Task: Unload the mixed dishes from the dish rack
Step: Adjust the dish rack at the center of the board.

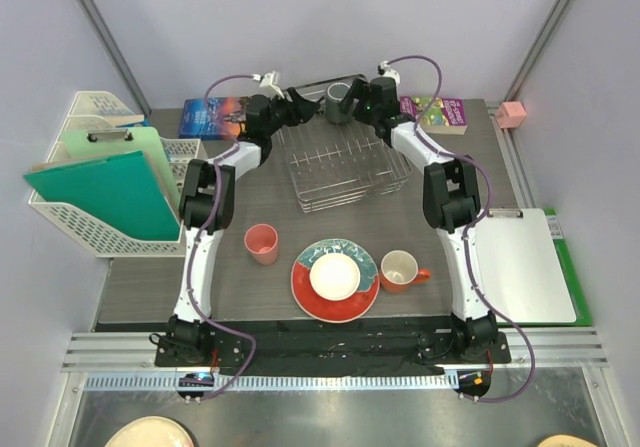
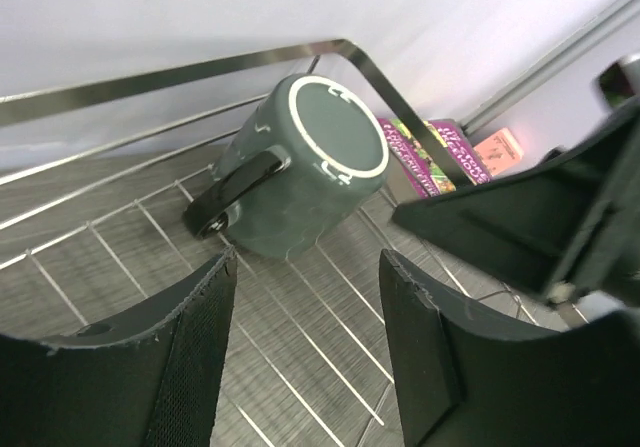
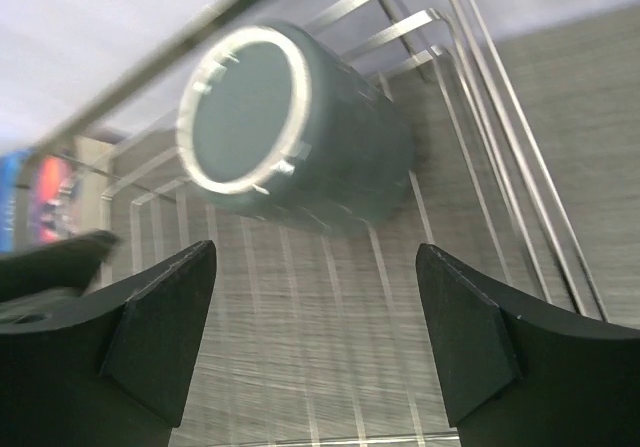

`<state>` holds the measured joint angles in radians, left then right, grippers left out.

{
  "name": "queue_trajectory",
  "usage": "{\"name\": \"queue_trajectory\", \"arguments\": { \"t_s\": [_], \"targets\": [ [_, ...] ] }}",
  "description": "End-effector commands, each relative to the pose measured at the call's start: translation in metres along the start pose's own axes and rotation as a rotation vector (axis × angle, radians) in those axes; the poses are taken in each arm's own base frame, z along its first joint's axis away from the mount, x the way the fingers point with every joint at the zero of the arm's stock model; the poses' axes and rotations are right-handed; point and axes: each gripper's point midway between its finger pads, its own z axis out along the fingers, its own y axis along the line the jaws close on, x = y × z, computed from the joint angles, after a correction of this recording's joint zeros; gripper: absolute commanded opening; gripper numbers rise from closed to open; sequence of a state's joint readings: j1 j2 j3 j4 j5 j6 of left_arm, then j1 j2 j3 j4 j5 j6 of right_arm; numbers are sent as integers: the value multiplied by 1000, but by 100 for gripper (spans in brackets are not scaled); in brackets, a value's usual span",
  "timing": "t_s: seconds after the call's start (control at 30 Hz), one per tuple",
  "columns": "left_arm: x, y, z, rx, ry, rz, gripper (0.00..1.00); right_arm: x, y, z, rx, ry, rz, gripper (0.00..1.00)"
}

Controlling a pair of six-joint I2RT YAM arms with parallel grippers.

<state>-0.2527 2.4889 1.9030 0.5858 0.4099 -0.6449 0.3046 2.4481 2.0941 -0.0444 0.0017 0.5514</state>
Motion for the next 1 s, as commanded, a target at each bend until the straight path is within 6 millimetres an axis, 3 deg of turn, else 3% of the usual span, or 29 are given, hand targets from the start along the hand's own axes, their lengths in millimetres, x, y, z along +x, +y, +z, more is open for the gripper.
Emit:
{"name": "queue_trajectory", "arguments": {
  "t_s": [0.0,0.03,0.17,0.23,0.27,0.3,0.37,0.4,0.43,0.47,0.5,0.53,0.6,0.63,0.67,0.73,0.8,0.87,0.9,0.97],
  "targets": [
    [-106,-65,-16,79,-203,92,62,-130,85,-69,-161,-275,2,86],
    [-116,-72,-21,73,-213,93,68,-138,89,-76,-164,-286,-1,86],
    [-124,-77,-34,21,-200,82,74,-133,78,-86,-92,-246,-34,87],
    [-112,-71,-39,-13,-161,57,76,-124,69,-88,-63,-222,-43,86],
    [-117,-78,-45,-13,-162,49,77,-123,67,-88,-55,-221,-52,86],
    [-106,-72,-49,-40,-128,26,78,-120,64,-86,-44,-217,-61,86],
    [-99,-73,-58,-55,-103,7,78,-123,56,-83,2,-234,-82,85],
    [-105,-77,-65,-65,-106,9,78,-118,49,-82,42,-216,-104,85],
    [-92,-68,-70,-100,-74,4,82,-121,45,-83,67,-218,-100,85],
    [-90,-63,-73,-132,-55,38,85,-120,39,-85,102,-218,-94,85],
    [-88,-52,-83,-223,-27,45,99,-110,31,-87,132,-191,-88,84],
    [-87,-45,-89,-273,-14,62,100,-107,29,-91,148,-190,-86,84],
    [-90,-31,-106,-391,0,104,100,-120,26,-111,196,-236,-81,85],
    [-96,-33,-111,-408,-8,115,100,-111,17,-115,223,-221,-82,85],
    [-88,-28,-119,-433,2,112,100,-122,21,-130,223,-247,-72,86],
    [-107,-38,-130,-427,-82,84,100,-116,13,-142,248,-238,-66,86],
    [-108,-36,-139,-411,-126,-2,100,-128,20,-167,236,-266,-51,86],
    [-105,-43,-142,-344,-102,-107,100,-117,11,-177,260,-243,-46,86],
    [-108,-37,-147,-349,-78,-192,100,-126,15,-195,255,-262,-37,86],
    [-95,-35,-143,-372,22,-285,100,-117,2,-208,319,-236,-47,86]
  ]
}}
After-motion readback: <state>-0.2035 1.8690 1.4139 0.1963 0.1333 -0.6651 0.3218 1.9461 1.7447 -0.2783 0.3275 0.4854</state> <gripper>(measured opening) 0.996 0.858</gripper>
